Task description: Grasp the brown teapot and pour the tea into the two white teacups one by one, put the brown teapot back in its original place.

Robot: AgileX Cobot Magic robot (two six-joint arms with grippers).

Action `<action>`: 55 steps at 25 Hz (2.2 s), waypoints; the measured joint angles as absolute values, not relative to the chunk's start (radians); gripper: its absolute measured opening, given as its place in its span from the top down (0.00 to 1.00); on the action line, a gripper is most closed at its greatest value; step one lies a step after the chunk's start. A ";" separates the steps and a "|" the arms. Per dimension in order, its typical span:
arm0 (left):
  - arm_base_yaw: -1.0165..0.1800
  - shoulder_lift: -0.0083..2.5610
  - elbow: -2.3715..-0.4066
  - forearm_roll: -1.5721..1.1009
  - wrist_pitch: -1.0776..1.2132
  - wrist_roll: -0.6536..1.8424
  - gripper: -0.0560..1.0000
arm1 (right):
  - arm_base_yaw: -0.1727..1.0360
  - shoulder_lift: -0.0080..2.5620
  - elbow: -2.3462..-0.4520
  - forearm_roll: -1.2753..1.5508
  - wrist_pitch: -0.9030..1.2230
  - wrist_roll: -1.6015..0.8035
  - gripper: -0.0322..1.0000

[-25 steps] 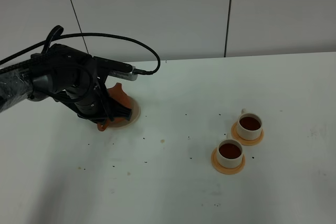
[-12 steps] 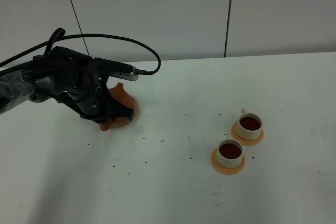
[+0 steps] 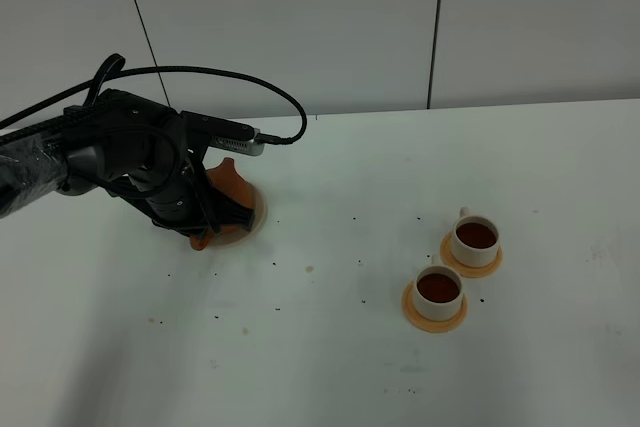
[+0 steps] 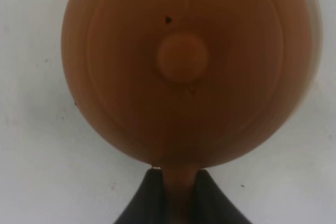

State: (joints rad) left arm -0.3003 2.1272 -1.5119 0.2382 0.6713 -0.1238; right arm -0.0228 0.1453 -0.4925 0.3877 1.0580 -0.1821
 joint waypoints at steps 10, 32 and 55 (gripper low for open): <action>-0.300 2.127 -1.512 0.236 0.676 -0.116 0.65 | -0.023 0.145 -0.493 0.388 1.058 -0.182 0.67; -0.300 1.948 -1.612 0.229 1.185 -0.124 0.55 | -0.023 0.145 -0.493 0.388 1.058 -0.182 0.67; -0.300 1.129 -0.674 0.215 1.128 -0.205 0.68 | -0.023 0.145 -0.493 0.388 1.058 -0.182 0.67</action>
